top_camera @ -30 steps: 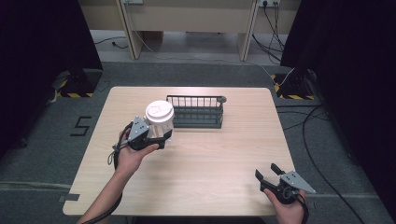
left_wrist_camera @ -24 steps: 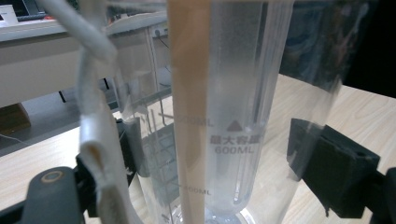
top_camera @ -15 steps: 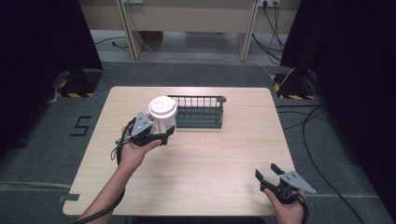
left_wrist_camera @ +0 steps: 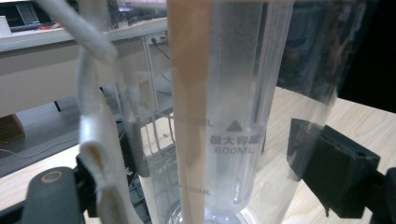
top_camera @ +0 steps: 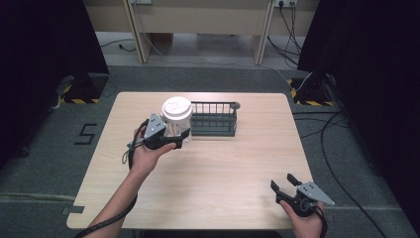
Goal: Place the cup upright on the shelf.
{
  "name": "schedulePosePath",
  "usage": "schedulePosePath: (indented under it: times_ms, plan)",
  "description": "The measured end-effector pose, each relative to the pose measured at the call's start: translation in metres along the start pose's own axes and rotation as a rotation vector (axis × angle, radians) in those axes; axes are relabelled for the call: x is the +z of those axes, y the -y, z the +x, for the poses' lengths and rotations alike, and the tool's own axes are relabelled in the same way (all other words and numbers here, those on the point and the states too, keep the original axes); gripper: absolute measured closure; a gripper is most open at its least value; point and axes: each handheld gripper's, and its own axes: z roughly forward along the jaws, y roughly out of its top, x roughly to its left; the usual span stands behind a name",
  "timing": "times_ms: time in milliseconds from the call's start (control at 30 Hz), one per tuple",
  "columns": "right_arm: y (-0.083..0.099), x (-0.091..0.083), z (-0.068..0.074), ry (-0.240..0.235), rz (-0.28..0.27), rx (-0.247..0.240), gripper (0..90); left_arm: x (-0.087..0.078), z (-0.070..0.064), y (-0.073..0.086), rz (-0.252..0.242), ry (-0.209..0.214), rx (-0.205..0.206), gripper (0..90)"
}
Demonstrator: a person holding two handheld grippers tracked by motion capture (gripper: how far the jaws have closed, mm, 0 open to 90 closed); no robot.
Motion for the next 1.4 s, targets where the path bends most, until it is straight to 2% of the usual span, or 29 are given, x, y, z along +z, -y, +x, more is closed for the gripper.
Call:
schedulePosePath:
  times_ms: [533,1400]
  plan:
    - [0.0,0.0,-0.001,-0.001,-0.004,-0.001,29.8,0.019,-0.001,-0.018,-0.013,0.006,0.008,17.3]
    - [0.0,0.0,-0.001,-0.006,0.0,0.009,30.3,0.046,-0.004,-0.034,-0.01,0.016,0.004,17.3]
